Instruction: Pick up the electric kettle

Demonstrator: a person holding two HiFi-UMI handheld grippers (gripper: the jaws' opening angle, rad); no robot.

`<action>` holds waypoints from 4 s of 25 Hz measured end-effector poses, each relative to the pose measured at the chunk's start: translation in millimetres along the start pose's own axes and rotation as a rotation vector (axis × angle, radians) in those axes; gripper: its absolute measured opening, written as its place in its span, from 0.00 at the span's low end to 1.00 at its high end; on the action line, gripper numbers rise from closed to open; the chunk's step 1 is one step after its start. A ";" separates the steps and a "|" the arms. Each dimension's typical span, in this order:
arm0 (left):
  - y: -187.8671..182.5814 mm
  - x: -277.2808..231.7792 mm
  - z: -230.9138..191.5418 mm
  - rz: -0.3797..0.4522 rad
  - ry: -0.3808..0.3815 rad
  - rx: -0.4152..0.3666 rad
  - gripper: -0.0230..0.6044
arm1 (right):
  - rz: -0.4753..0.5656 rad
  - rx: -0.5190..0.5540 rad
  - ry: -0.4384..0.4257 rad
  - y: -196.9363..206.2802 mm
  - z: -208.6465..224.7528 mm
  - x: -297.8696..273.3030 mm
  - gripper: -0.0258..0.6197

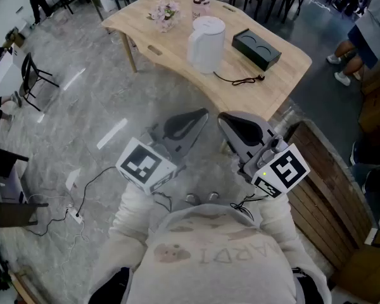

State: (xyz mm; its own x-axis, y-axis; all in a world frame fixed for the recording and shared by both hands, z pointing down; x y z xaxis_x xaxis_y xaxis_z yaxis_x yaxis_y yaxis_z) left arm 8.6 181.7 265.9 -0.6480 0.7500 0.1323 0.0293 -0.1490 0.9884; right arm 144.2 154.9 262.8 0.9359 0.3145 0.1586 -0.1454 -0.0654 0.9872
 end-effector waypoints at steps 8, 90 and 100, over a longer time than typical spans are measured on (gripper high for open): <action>3.0 -7.2 -3.4 -0.017 -0.001 -0.004 0.06 | 0.003 0.002 -0.003 -0.1 10.1 1.2 0.07; 201.0 -165.4 -344.9 -0.268 0.602 0.287 0.33 | -0.062 -0.028 0.240 51.0 254.9 -164.1 0.08; 214.9 -179.6 -340.6 -0.302 0.718 0.310 0.35 | -0.090 -0.021 0.271 50.1 259.4 -158.8 0.08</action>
State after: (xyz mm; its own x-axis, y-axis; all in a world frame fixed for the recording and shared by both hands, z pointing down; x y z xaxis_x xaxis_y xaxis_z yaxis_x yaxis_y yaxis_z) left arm -128.0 -204.6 429.2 -0.9858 0.1208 -0.1170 -0.0830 0.2553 0.9633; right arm 71.5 -143.9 283.0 0.8260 0.5597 0.0662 -0.0752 -0.0071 0.9971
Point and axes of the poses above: the fingertips, and each gripper's own axes: x backward along the fingers, z to its right, y out of its underside, the point moved 7 cm from there along x, backward along the fingers, and after that the axes turned 7 degrees about z, right-handed, at the moved point
